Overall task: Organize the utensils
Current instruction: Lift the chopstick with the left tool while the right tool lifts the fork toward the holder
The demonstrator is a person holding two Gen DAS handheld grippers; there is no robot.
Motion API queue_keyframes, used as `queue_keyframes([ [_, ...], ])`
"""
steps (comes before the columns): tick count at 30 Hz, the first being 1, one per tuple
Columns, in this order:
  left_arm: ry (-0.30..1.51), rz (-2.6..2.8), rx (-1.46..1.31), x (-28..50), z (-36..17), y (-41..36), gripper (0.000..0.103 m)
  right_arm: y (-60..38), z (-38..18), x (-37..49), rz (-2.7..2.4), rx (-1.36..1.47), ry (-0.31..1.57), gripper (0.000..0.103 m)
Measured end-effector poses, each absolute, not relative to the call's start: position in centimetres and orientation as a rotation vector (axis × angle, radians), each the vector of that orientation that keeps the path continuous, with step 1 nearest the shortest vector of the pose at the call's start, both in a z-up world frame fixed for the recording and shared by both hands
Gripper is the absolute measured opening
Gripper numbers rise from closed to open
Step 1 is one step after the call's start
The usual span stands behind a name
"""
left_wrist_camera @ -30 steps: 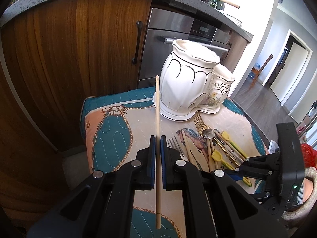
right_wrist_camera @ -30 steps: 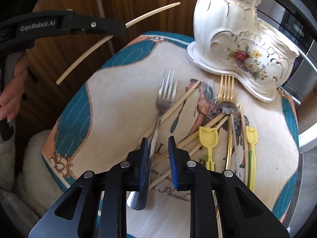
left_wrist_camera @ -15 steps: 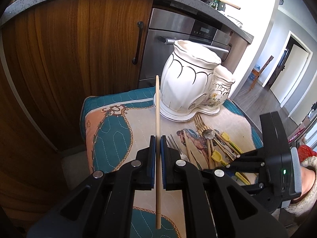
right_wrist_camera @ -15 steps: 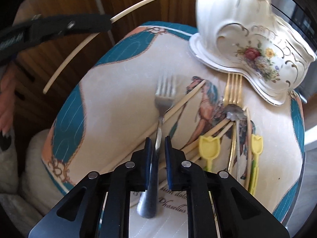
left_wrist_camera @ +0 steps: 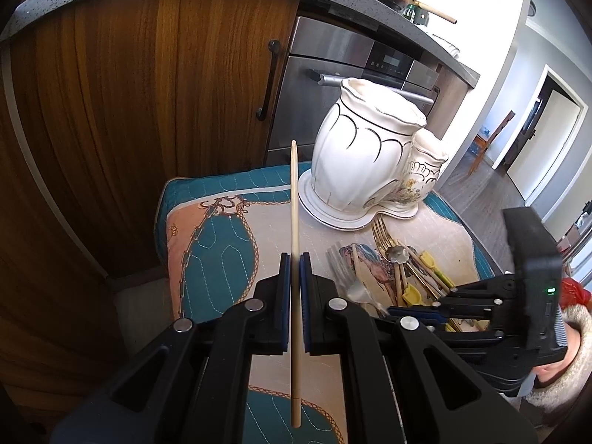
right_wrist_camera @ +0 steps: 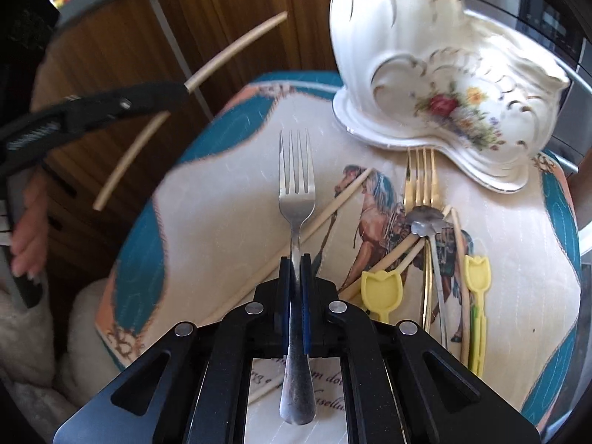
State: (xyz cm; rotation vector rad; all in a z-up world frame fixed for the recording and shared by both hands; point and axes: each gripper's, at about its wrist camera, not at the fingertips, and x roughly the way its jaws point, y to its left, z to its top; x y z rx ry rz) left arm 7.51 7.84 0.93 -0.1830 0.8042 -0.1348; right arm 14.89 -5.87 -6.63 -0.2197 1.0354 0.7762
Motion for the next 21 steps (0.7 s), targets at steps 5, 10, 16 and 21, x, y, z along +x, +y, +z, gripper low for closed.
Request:
queue_keyframes([
  [5, 0.753, -0.146, -0.212, 7.0, 1.8, 8.3, 0.005, -7.3, -4.8, 15.0, 0.794, -0.165, 0.888, 0.006],
  [10, 0.683, -0.171, -0.231, 6.5, 3.4, 8.4, 0.005, -8.3, -2.7, 13.8, 0.817, -0.125, 0.745, 0.006],
  [16, 0.604, -0.196, -0.215, 6.8, 6.0, 7.6, 0.005, -11.0, 1.2, 13.9, 0.798, -0.045, 0.556, 0.006],
  [21, 0.486, -0.225, -0.215, 8.5, 9.1, 6.7, 0.005, -14.1, 6.9, 13.9, 0.708, 0.030, 0.396, 0.006],
])
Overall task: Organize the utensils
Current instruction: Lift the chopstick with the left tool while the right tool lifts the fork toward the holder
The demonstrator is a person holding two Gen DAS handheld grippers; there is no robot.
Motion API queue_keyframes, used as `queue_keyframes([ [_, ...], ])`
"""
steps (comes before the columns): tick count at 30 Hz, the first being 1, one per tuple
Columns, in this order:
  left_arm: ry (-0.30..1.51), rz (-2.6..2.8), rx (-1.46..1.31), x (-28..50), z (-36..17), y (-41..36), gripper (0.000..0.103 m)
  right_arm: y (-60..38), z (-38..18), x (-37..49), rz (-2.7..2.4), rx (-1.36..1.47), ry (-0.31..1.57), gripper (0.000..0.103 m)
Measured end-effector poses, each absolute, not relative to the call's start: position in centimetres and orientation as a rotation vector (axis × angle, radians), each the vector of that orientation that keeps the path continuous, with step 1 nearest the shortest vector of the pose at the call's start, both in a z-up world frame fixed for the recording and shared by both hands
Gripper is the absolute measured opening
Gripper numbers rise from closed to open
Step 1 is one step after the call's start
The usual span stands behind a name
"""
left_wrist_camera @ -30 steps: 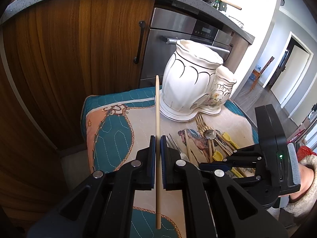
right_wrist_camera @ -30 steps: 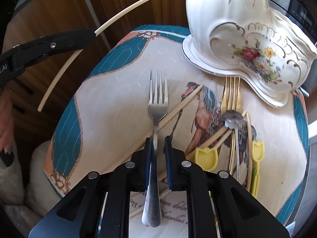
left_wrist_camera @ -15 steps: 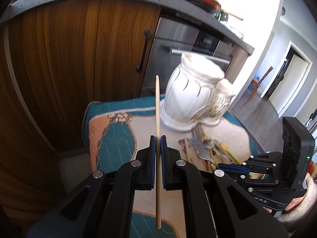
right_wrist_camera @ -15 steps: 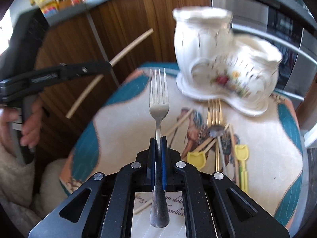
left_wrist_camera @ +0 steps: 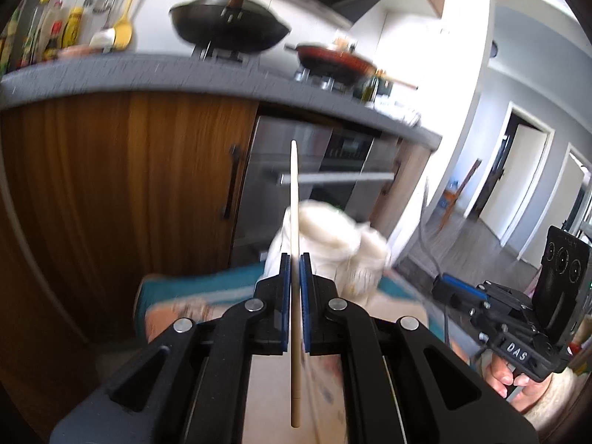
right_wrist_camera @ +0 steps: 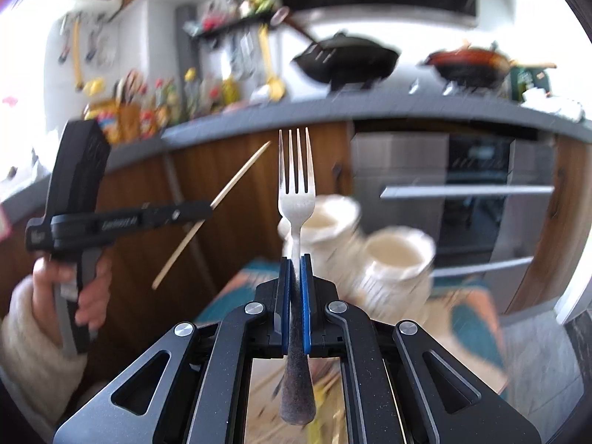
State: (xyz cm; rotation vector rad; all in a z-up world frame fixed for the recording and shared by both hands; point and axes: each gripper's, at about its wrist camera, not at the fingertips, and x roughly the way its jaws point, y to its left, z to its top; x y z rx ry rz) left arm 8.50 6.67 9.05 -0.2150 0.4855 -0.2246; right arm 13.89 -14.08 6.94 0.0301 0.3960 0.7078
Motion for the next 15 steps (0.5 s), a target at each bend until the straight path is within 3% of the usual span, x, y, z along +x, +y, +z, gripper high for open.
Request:
queue_keyframes([
  [7, 0.380, -0.258, -0.270, 14.6, 11.3, 5.0, 0.005, -17.2, 9.5, 19.5, 0.635, 0.219, 0.304, 0.006],
  [15, 0.323, -0.243, -0.243, 19.2, 10.7, 2.5, 0.005, -17.7, 7.1, 24.6, 0.582, 0.314, 0.289, 0.006],
])
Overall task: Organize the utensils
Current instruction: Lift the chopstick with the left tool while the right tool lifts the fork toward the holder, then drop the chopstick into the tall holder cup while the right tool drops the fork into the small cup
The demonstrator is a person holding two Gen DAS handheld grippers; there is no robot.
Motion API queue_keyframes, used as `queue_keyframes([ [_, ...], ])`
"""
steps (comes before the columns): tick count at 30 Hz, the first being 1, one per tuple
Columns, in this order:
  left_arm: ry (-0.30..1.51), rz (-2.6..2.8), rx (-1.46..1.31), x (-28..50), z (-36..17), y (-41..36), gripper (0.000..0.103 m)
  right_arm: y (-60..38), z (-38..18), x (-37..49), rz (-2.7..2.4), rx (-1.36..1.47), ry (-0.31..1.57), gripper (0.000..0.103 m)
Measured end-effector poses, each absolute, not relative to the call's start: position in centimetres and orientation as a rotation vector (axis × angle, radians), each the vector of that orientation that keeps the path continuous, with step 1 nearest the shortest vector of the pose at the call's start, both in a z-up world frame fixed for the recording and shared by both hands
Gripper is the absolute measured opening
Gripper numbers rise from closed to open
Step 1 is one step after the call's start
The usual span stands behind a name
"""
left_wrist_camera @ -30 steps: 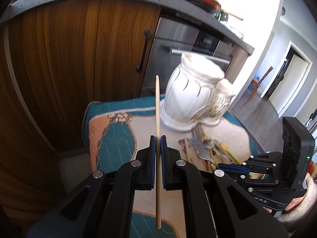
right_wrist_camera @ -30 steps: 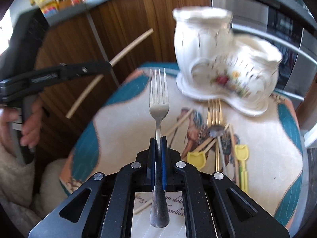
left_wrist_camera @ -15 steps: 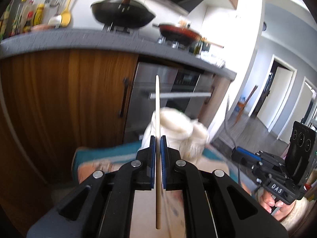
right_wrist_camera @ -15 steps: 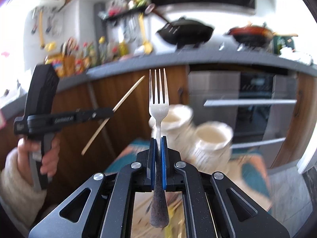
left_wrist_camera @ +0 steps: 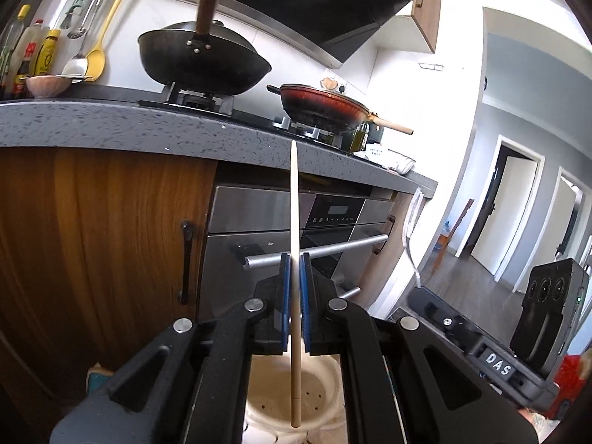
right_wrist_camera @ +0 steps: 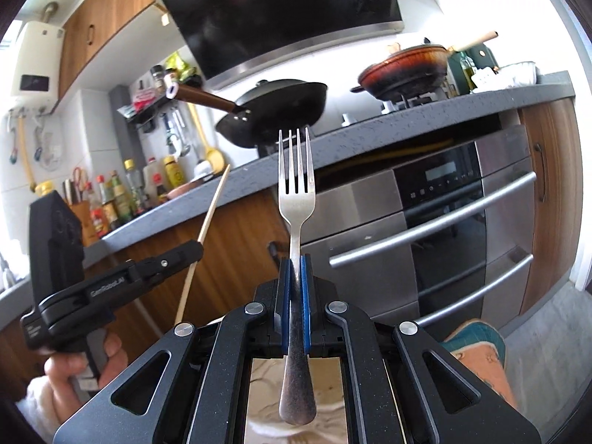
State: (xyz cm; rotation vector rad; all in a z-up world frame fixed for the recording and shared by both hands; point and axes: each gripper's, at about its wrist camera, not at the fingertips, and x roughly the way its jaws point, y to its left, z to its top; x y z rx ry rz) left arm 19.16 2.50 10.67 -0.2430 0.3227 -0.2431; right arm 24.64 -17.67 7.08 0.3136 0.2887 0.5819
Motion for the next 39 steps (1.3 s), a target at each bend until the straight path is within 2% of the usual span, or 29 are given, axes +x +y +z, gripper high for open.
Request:
queue_keyframes([
  [15, 0.319, -0.219, -0.172, 19.1, 7.8, 2.0, 0.005, -16.1, 2.7, 26.6, 0.495, 0.223, 0.309, 0.006],
  [39, 0.385, -0.173, -0.163, 15.5, 6.8, 2.9, 0.006, -16.7, 1.0, 23.4, 0.481, 0.136, 0.375, 0.006],
])
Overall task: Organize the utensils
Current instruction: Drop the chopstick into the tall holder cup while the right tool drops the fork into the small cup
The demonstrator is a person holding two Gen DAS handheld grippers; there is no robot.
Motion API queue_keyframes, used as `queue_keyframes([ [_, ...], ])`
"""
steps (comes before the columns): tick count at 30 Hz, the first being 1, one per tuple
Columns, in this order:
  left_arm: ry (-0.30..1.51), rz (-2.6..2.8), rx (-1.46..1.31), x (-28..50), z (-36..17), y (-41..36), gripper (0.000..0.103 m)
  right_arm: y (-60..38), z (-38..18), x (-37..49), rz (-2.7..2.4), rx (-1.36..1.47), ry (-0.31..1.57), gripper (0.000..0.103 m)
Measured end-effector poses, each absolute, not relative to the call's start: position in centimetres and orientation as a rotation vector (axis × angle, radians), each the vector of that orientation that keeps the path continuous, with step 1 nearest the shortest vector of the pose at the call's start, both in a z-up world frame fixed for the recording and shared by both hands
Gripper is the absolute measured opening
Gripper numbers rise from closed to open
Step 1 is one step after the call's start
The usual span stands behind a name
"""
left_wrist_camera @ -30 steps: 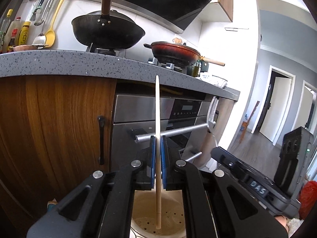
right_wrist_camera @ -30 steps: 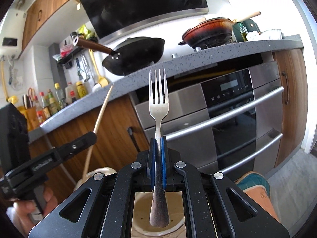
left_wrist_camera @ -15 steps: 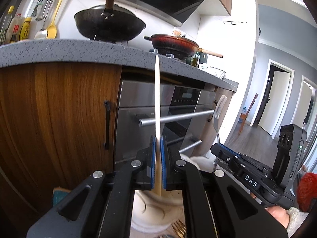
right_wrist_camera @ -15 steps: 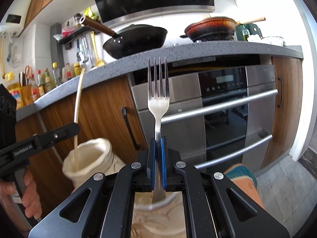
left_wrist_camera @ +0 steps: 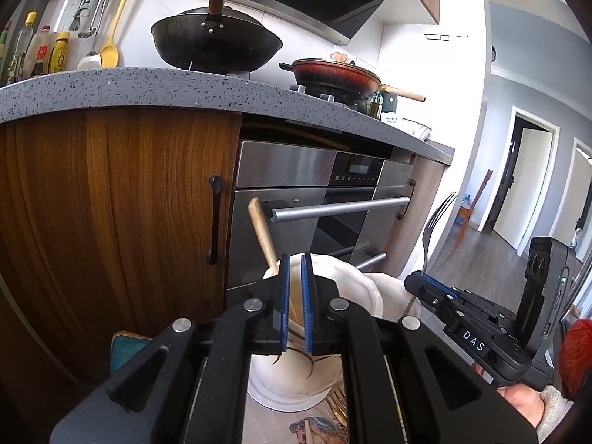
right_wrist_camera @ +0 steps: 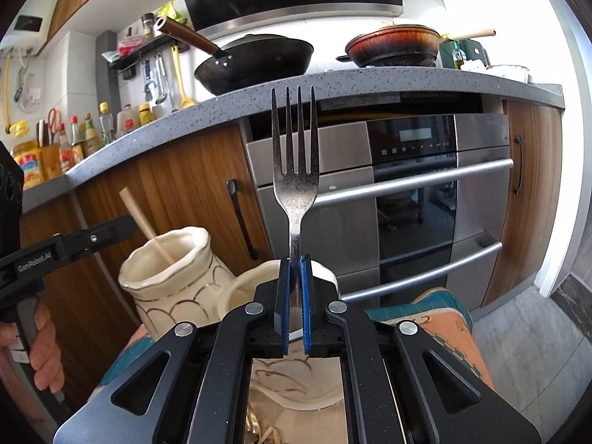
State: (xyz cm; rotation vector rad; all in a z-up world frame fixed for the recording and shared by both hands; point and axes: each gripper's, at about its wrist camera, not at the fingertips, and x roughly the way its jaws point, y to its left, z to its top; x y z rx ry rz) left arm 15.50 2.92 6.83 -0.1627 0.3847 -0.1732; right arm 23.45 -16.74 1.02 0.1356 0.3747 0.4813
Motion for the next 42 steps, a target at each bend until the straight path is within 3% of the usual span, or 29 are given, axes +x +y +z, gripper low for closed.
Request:
queue_keyframes([
  [7, 0.379, -0.173, -0.154, 14.9, 7.0, 2.8, 0.009, -16.7, 0.7, 24.1, 0.463, 0.137, 0.399, 0.006],
  [10, 0.372, -0.179, -0.158, 14.7, 7.1, 2.8, 0.019, -16.6, 0.4, 24.5, 0.462, 0.135, 0.417, 0.006],
  [27, 0.353, -0.146, -0.155, 13.1, 7.6, 3.8, 0.021, -16.8, 0.3, 24.3, 0.434, 0.120, 0.408, 0.007],
  [29, 0.358, -0.144, -0.158, 12.9, 7.5, 4.0, 0.021, -16.9, 0.3, 24.3, 0.441, 0.128, 0.406, 0.010],
  [31, 0.357, -0.139, -0.157, 12.6, 7.6, 4.1, 0.024, -17.1, 0.5, 24.2, 0.440, 0.129, 0.403, 0.023],
  [33, 0.349, -0.134, -0.155, 12.2, 7.8, 4.3, 0.034, -17.3, 0.5, 24.1, 0.444, 0.135, 0.404, 0.025],
  [38, 0.352, -0.112, -0.140, 11.0, 8.2, 4.8, 0.036, -17.7, 1.0, 23.1, 0.446, 0.138, 0.390, 0.036],
  [42, 0.359, -0.096, -0.138, 9.9, 8.2, 5.2, 0.048, -18.0, 1.3, 21.6, 0.446, 0.123, 0.378, 0.042],
])
